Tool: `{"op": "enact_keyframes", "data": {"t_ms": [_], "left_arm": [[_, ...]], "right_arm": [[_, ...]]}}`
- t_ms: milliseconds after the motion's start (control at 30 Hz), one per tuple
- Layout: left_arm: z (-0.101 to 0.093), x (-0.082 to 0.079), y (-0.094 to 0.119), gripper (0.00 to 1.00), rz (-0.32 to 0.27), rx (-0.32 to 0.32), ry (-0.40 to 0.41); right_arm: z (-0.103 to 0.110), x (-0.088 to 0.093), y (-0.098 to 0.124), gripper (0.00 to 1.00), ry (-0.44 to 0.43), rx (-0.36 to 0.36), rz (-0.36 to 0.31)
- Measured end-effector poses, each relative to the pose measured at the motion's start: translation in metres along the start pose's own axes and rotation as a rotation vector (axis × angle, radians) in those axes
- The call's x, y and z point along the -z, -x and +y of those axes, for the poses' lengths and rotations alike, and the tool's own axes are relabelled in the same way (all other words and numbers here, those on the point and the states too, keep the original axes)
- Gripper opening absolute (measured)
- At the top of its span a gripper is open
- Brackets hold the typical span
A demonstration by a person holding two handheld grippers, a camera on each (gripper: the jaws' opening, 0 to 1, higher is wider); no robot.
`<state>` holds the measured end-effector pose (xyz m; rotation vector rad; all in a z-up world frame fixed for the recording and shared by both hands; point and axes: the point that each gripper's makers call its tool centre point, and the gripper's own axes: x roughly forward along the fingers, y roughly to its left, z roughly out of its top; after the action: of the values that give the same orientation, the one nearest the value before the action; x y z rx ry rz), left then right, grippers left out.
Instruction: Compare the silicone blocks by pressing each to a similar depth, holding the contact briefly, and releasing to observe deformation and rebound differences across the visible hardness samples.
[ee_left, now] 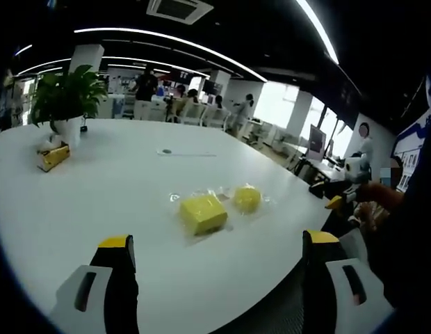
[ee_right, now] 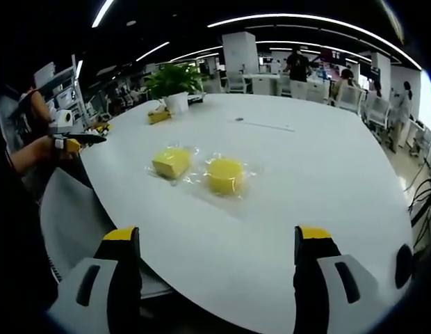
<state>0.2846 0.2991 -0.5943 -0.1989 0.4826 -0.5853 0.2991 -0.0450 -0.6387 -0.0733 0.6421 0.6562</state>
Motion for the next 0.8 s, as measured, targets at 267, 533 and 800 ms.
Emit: {"op": "enact_keyframes", "data": {"t_ms": [267,533,800], "left_arm": [[-0.001,-0.006,-0.002,0.99,-0.036,0.000,-0.005],[0.003,-0.008,-0.003,1.00,-0.044,-0.018,-0.044],[-0.006,-0.001,-0.010,0.99,0.016,0.000,-0.145]], "right_arm": [[0.001,0.003,0.000,0.84,0.005,-0.002,0.007],[-0.001,0.007,0.002,0.84,0.000,0.011,0.012],[-0.004,0.010,0.002,0.83,-0.008,0.019,0.011]]}}
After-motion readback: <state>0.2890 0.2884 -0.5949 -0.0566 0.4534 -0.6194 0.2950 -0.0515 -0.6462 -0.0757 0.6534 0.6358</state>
